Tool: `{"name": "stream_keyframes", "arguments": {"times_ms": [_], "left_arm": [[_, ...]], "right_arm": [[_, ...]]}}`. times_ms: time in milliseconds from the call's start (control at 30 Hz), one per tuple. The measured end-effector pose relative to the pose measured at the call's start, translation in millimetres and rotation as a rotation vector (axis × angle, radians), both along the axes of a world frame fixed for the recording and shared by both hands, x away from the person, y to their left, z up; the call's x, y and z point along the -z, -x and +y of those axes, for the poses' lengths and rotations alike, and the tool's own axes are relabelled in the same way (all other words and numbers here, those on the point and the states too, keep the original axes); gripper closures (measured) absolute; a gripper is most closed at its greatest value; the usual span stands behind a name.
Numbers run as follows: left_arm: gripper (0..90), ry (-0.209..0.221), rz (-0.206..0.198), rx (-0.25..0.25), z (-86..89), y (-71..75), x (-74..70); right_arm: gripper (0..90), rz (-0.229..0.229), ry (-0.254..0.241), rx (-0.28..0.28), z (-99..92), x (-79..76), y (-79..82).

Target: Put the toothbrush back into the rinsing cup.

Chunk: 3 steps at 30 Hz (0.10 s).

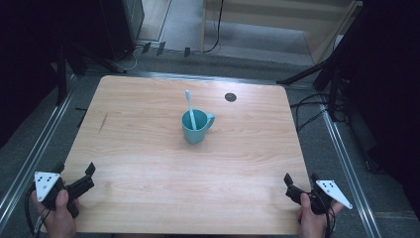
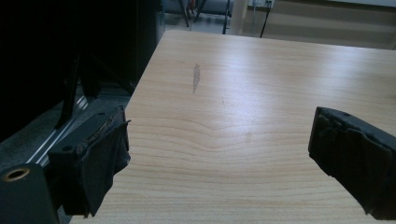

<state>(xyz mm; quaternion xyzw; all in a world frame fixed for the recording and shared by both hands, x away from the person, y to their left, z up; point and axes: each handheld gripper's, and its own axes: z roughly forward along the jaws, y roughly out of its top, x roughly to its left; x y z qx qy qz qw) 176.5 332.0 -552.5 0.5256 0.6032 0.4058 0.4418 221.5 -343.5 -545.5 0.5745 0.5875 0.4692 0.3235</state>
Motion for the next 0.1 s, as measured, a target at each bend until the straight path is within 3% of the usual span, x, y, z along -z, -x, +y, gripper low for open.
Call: {"name": "stream_keyframes", "arguments": {"times_ms": [100], "left_arm": [[5.2, -0.003, 0.000, 0.002, -0.2, 0.1, 0.0]], "right_arm": [[0.0, -0.007, -0.003, 0.003, -0.8, 0.2, 0.2]]}}
